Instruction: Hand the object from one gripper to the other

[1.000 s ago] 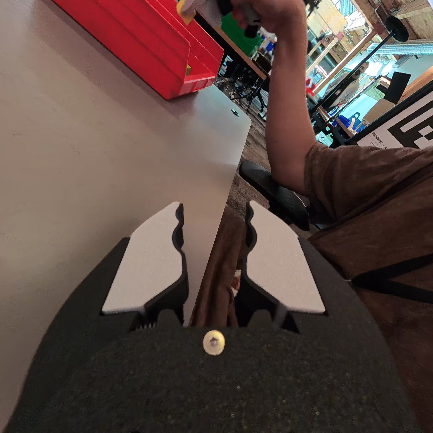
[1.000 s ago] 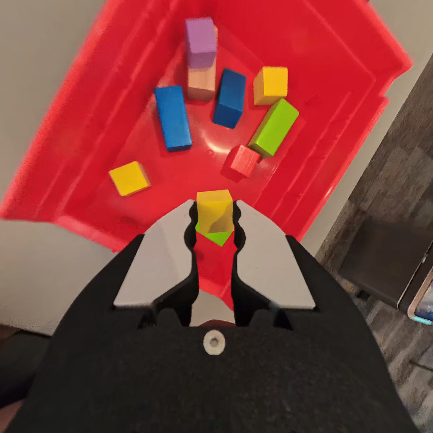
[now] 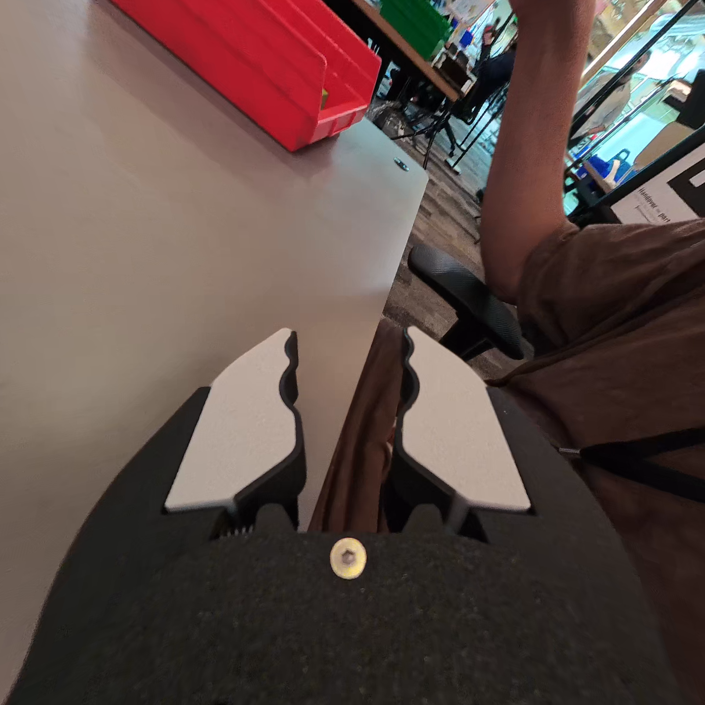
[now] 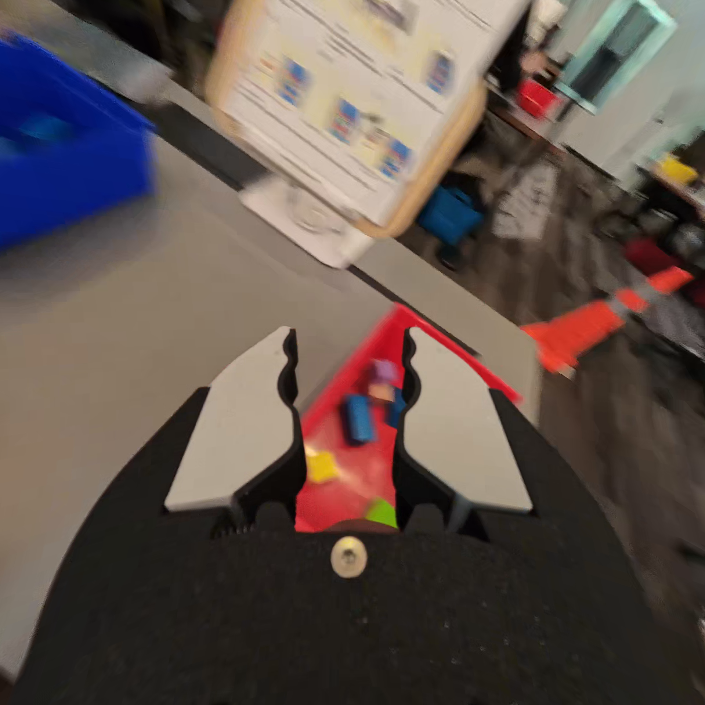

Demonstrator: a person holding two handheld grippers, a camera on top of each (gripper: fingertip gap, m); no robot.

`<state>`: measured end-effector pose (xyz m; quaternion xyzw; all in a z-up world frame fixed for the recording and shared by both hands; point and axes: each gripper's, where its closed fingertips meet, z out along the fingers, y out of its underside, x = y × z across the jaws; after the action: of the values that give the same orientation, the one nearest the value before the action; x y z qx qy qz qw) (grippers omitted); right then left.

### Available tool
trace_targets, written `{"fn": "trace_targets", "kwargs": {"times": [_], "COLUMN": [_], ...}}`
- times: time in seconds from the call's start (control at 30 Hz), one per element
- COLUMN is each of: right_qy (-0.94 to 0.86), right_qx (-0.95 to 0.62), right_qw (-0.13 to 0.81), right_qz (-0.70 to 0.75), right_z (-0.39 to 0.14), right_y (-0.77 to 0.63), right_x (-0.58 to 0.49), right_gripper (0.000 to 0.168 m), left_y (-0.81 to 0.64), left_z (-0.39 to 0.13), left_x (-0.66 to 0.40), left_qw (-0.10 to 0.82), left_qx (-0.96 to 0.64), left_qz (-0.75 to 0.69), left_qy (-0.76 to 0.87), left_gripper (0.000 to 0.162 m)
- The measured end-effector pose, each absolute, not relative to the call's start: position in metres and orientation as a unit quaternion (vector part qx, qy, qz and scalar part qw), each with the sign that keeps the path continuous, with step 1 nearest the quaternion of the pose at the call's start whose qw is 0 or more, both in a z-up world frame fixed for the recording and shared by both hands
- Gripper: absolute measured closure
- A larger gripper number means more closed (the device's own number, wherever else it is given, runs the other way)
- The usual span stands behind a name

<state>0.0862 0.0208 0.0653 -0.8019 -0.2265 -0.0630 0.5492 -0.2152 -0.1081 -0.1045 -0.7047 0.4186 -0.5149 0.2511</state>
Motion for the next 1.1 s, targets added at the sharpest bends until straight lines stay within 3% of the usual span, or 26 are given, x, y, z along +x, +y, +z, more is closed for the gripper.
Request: {"fn": "trace_targets", "kwargs": {"times": [0.1,0.23,0.57,0.73,1.0,1.1], "right_qy": [-0.291,-0.286,-0.312,-0.339,-0.341,-0.342], "right_qx": [-0.757,-0.735,-0.752,-0.766,-0.777,-0.775], "right_qw": [0.571,0.530,0.509,0.486,0.471,0.473], "right_qz": [0.124,0.310,0.278,0.249,0.240,0.243], "right_z": [0.018,-0.060,-0.104,-0.124,-0.133,-0.130], "right_y": [-0.014,-0.064,-0.070,-0.072,-0.068,-0.069], "right_x": [-0.021,-0.100,-0.112,-0.115,-0.109,-0.109], "right_gripper": [0.116,0.119,0.120,0.120,0.120,0.120], "left_y": [-0.102,-0.092,0.013,0.101,0.231,0.260], "left_z": [-0.105,-0.121,-0.090,-0.107,-0.139,-0.153], "left_x": [-0.221,-0.235,-0.306,-0.340,-0.391,-0.401], "left_qw": [0.249,0.216,0.257,0.236,0.149,0.125], "left_qx": [-0.716,-0.759,-0.789,-0.821,-0.958,-0.979], "left_qz": [-0.506,-0.467,-0.308,-0.160,-0.048,-0.025], "left_qy": [0.412,0.398,0.465,0.494,0.241,0.160], "left_gripper": [0.111,0.104,0.108,0.103,0.095,0.101]}}
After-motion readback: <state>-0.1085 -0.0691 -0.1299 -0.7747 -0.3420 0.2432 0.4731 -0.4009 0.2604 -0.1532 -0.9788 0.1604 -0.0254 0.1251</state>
